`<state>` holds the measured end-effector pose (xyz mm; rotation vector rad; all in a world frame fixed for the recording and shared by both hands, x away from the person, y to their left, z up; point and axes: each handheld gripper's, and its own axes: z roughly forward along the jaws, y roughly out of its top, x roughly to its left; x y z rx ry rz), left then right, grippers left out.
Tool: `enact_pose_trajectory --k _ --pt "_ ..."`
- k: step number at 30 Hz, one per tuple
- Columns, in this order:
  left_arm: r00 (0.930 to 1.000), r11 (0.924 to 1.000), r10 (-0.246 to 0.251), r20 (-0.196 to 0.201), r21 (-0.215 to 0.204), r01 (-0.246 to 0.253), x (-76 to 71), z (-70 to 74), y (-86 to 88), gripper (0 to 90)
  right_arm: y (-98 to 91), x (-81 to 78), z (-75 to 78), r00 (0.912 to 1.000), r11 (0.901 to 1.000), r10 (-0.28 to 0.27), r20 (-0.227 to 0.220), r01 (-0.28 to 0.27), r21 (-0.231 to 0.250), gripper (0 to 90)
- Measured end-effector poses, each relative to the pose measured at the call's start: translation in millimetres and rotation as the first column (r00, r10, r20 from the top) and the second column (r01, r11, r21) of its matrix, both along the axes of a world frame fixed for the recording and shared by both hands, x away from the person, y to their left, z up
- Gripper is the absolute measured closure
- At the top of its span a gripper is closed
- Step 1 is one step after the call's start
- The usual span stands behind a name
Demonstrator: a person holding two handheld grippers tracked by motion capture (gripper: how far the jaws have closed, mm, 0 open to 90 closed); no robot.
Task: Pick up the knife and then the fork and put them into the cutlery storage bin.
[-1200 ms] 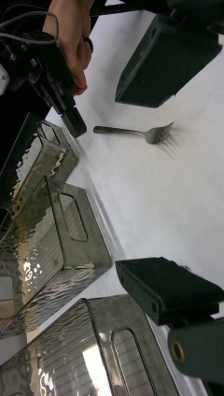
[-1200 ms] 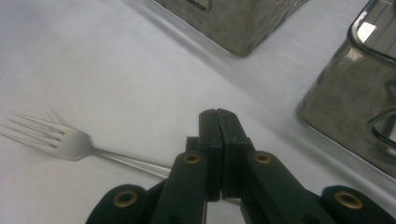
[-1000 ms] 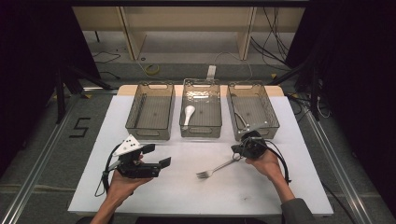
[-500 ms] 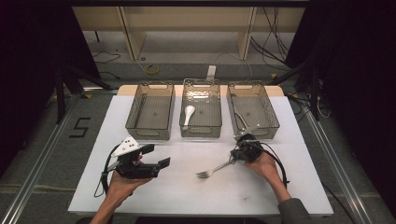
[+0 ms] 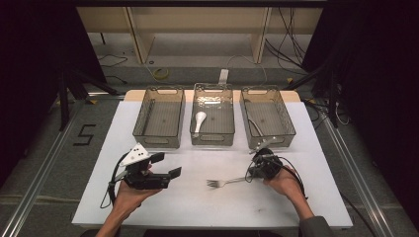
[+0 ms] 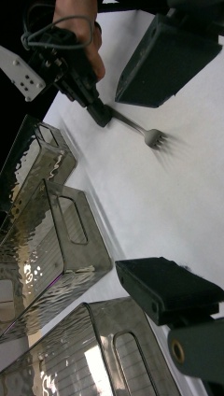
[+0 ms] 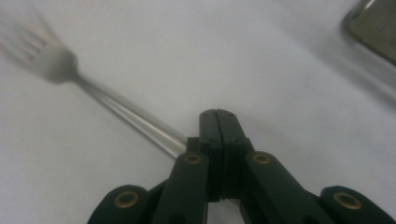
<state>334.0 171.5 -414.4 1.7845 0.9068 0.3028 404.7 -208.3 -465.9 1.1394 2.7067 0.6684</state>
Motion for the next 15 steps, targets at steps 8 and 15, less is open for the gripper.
enact_pose_trajectory --k 8,15 --pt "1.0 1.0 -0.001 0.001 0.004 0.001 -0.7 0.2 -0.2 15.5 3.1 -20.0 3.6 0.996 0.9976 0.058 -0.068 -0.06 -0.034 90.0" --pt "1.0 1.0 -0.001 0.001 0.007 0.001 -1.7 0.1 -0.5 15.5 10.0 -28.8 6.4 0.9895 0.9916 0.104 -0.1 -0.111 -0.067 90.0"
